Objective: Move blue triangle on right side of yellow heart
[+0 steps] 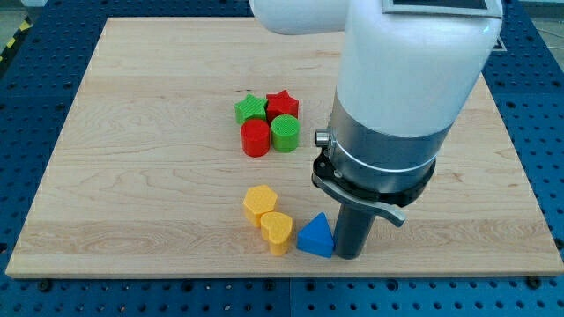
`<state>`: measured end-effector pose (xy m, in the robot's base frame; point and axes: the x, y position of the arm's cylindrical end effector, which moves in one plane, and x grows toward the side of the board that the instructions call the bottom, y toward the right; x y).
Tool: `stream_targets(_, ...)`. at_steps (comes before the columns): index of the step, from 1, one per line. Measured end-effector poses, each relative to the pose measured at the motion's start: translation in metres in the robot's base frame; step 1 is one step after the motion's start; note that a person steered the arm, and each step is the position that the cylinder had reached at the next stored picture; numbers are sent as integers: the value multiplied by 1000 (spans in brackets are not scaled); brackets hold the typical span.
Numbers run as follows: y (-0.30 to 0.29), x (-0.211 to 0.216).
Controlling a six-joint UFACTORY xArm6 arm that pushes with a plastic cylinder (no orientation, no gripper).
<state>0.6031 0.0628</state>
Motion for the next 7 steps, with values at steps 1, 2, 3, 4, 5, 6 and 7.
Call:
stream_targets(1,-6,-2)
stream_targets(2,-8,-2)
stream_targets(3,-12,-2)
stream_targets(4,-19,-2)
stream_targets(5,-21,-2)
stream_targets(6,-27,-2)
stream_targets(7,-28,-4)
